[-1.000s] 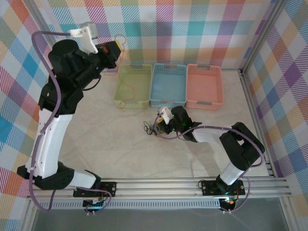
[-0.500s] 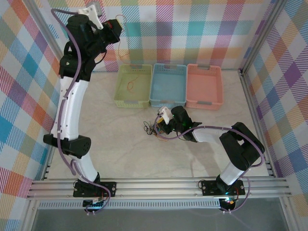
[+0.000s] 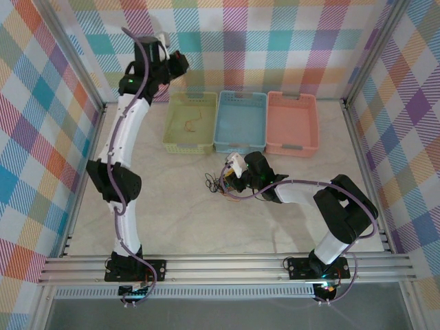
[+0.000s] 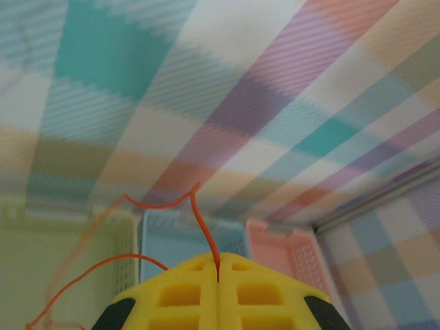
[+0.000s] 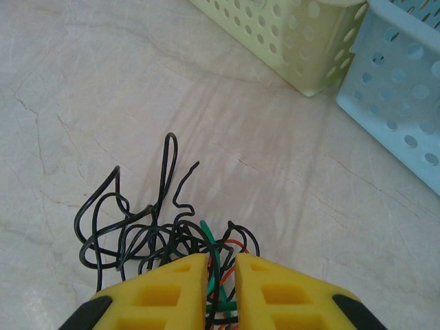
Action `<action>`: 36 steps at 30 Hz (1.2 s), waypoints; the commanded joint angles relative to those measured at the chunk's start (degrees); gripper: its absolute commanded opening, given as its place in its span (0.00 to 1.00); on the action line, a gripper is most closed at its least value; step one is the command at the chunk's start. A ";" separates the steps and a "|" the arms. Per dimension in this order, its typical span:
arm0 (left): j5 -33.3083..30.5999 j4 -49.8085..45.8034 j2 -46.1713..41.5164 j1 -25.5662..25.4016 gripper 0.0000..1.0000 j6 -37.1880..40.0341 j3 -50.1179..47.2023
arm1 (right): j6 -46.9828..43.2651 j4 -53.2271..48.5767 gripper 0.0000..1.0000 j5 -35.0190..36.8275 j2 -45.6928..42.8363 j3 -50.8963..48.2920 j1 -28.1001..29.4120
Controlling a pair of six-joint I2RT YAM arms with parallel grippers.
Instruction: Untangle the cables
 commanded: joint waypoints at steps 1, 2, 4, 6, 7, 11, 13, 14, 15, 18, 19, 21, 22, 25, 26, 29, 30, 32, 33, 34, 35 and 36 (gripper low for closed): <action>6.52 -2.83 3.25 0.39 0.37 -0.93 -4.76 | 0.40 -0.40 0.20 -1.18 -0.41 1.03 0.00; 6.32 -2.79 2.98 0.39 0.45 -0.79 -6.89 | 0.45 -0.49 0.20 -1.18 -0.47 1.01 -0.04; 4.64 -2.51 1.31 0.39 0.62 -0.41 -11.47 | 0.43 -0.52 0.20 -1.52 -0.37 1.16 0.06; 3.85 -3.12 -0.89 0.37 0.68 0.25 -13.79 | 0.42 -0.69 0.20 -1.80 -0.24 1.45 0.05; 3.49 -3.08 -2.55 0.38 0.69 0.01 -15.19 | 0.37 -0.77 0.20 -1.71 -0.13 1.51 -0.04; 2.95 1.24 -13.80 0.13 0.71 -2.96 -26.50 | 0.38 -0.79 0.20 -1.44 -0.30 1.40 0.01; 2.43 4.16 -21.71 -0.37 0.71 -4.01 -36.11 | 0.63 -0.14 0.21 -1.20 -0.82 0.97 0.01; 2.27 5.62 -24.60 -0.65 0.71 -4.63 -40.76 | 0.72 0.39 0.21 -1.10 -1.13 0.59 0.00; 2.74 7.30 -28.55 -0.92 0.72 -5.52 -46.06 | 0.78 1.28 0.20 -0.92 -1.59 -0.01 0.01; 4.77 11.86 -36.90 -1.91 0.71 -8.62 -60.39 | 1.06 3.89 0.21 -1.08 -2.96 -1.60 -0.04; 5.86 13.81 -38.99 -2.51 0.70 -9.89 -65.12 | 1.19 4.47 0.21 -1.09 -3.47 -2.00 0.00; 8.06 15.02 -41.36 -3.98 0.67 -10.47 -71.32 | 1.45 5.50 0.21 -0.91 -3.99 -2.53 -0.01; 7.99 14.82 -42.12 -5.30 0.65 -10.27 -73.61 | 1.65 5.69 0.21 -0.83 -4.16 -2.60 0.04; 7.69 17.28 -42.92 -9.27 0.62 -10.09 -78.97 | 1.88 5.59 0.21 -0.66 -4.51 -2.56 0.03; 7.67 18.18 -42.62 -10.33 0.60 -10.52 -80.10 | 1.91 5.58 0.21 -0.61 -4.64 -2.62 0.00; 9.78 22.17 -40.53 -13.58 0.56 -11.49 -82.98 | 2.05 6.06 0.21 -0.41 -5.52 -3.27 -0.01; 10.33 22.91 -39.39 -14.53 0.55 -11.81 -83.39 | 2.14 6.03 0.21 -0.39 -5.79 -3.43 0.00; 11.28 24.11 -37.48 -15.44 0.53 -12.14 -83.82 | 2.14 5.55 0.21 -0.09 -6.02 -3.37 0.04; 11.68 24.46 -36.64 -15.76 0.52 -12.29 -83.94 | 2.14 5.07 0.21 0.05 -6.03 -3.19 -0.07; 12.01 24.56 -36.20 -15.86 0.51 -12.38 -83.91 | 2.14 4.82 0.21 0.04 -6.02 -2.95 -0.01; 12.51 24.47 -35.84 -15.94 0.49 -12.09 -83.91 | 3.99 4.69 0.21 -0.04 -5.96 -2.79 -0.01; 12.82 24.28 -35.61 -16.04 0.48 -11.62 -83.93 | 4.34 4.62 0.21 0.04 -5.93 -2.54 -0.05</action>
